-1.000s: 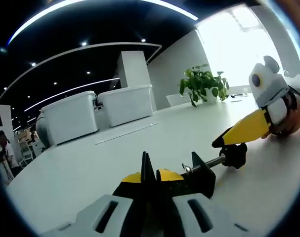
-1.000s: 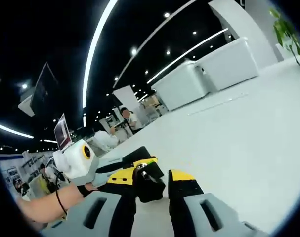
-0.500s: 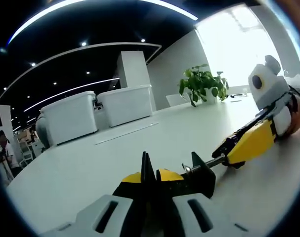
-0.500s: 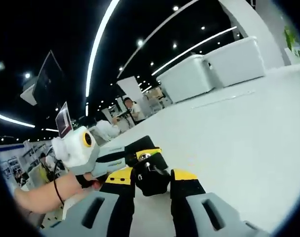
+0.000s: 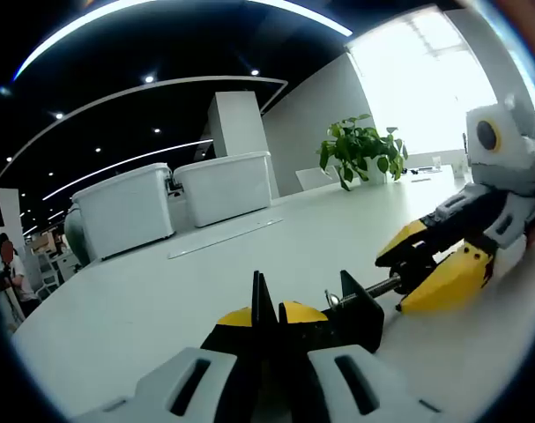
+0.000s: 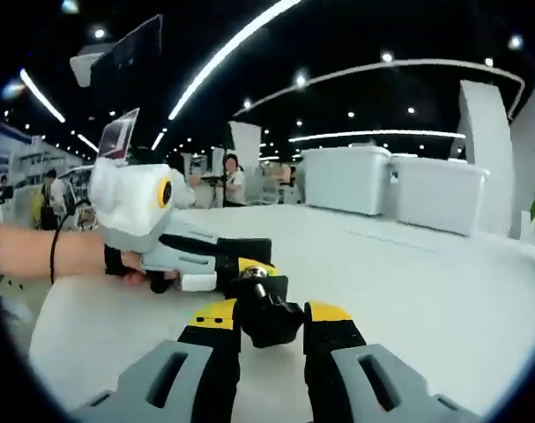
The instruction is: Clamp the fixed fixture on the desktop, loosen the retaining clip, secure it to the edge of the desk, and tighten the retaining clip.
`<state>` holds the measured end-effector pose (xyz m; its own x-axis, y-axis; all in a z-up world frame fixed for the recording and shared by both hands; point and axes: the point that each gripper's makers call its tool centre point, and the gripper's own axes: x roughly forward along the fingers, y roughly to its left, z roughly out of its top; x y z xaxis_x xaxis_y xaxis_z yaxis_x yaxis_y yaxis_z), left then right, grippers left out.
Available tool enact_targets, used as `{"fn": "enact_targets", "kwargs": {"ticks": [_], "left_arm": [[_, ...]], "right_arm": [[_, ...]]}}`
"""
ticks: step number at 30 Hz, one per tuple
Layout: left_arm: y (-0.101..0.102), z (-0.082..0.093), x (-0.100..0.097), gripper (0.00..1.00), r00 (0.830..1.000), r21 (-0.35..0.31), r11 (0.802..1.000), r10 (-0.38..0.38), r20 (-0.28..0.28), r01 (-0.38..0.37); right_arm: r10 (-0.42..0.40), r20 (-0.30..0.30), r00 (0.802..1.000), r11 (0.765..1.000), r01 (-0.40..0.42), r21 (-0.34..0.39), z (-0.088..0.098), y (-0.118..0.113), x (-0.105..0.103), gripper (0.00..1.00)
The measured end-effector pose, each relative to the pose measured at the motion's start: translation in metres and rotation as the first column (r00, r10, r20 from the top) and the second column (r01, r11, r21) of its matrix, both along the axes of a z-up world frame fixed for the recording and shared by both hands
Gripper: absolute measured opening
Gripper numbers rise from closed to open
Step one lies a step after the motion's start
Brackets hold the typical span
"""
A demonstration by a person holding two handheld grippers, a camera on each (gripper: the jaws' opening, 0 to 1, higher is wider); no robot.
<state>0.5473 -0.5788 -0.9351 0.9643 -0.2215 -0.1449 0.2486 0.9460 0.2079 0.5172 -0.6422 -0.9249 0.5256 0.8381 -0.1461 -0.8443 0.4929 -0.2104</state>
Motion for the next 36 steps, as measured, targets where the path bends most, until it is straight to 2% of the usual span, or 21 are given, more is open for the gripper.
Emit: {"fn": "enact_targets", "kwargs": {"ticks": [2,5,6,8,10,11,13,15,16,17,19,21,23,27,29,31,36], "left_arm": [[0.0,0.0,0.0,0.07,1.0,0.001,1.0,0.001,0.0,-0.001],[0.0,0.0,0.0,0.07,1.0,0.001,1.0,0.003,0.0,-0.003],[0.0,0.0,0.0,0.07,1.0,0.001,1.0,0.003,0.0,-0.003],[0.0,0.0,0.0,0.07,1.0,0.0,1.0,0.003,-0.001,-0.003],[0.0,0.0,0.0,0.07,1.0,0.0,1.0,0.003,-0.001,-0.003],[0.0,0.0,0.0,0.07,1.0,0.0,1.0,0.002,0.0,-0.002],[0.0,0.0,0.0,0.07,1.0,0.0,1.0,0.002,0.0,-0.002],[0.0,0.0,0.0,0.07,1.0,0.001,1.0,0.002,0.0,-0.002],[0.0,0.0,0.0,0.07,1.0,0.001,1.0,0.001,0.0,-0.001],[0.0,0.0,0.0,0.07,1.0,0.001,1.0,0.001,0.0,-0.001],[0.0,0.0,0.0,0.07,1.0,0.002,1.0,0.001,0.0,-0.001],[0.0,0.0,0.0,0.07,1.0,0.002,1.0,0.002,0.0,-0.002],[0.0,0.0,0.0,0.07,1.0,0.002,1.0,0.002,0.0,-0.002],[0.0,0.0,0.0,0.07,1.0,0.001,1.0,0.002,0.0,-0.002],[0.0,0.0,0.0,0.07,1.0,0.001,1.0,0.002,0.0,-0.002],[0.0,0.0,0.0,0.07,1.0,0.001,1.0,0.001,0.0,-0.001],[0.0,0.0,0.0,0.07,1.0,0.0,1.0,0.001,-0.001,-0.001]], "right_arm": [[-0.006,0.096,0.995,0.998,0.012,-0.065,0.0,0.001,0.0,0.27],[0.007,0.253,0.968,0.984,0.039,-0.175,-0.001,0.002,-0.002,0.27],[0.0,0.263,0.965,0.987,0.042,-0.158,0.001,0.003,-0.003,0.27],[0.002,0.259,0.966,0.985,0.043,-0.169,-0.001,0.003,-0.004,0.27],[-0.007,0.215,0.977,0.988,0.04,-0.151,-0.001,0.002,-0.002,0.27],[-0.005,0.214,0.977,0.988,0.037,-0.149,-0.001,0.001,0.001,0.27],[-0.011,0.138,0.99,0.994,0.025,-0.103,-0.002,0.001,0.0,0.27],[-0.009,0.033,0.999,0.999,0.01,-0.037,-0.002,0.0,0.0,0.28],[-0.009,-0.042,0.999,1.0,0.009,-0.001,-0.003,-0.002,0.0,0.28],[-0.004,-0.129,0.992,1.0,0.007,0.03,-0.006,-0.003,0.0,0.28],[0.002,-0.268,0.964,0.992,0.031,0.122,-0.005,-0.008,0.006,0.33],[0.05,-0.372,0.927,0.969,0.045,0.244,0.005,-0.011,0.008,0.33],[0.081,-0.45,0.889,0.949,0.069,0.307,0.007,-0.015,0.011,0.3],[0.137,-0.574,0.807,0.936,0.085,0.343,-0.001,-0.014,0.01,0.26],[0.157,-0.598,0.786,0.93,0.086,0.356,0.0,-0.012,0.011,0.24],[0.162,-0.611,0.775,0.933,0.081,0.35,-0.002,-0.009,0.009,0.23],[0.156,-0.589,0.793,0.937,0.069,0.341,-0.002,-0.008,0.006,0.23]]}}
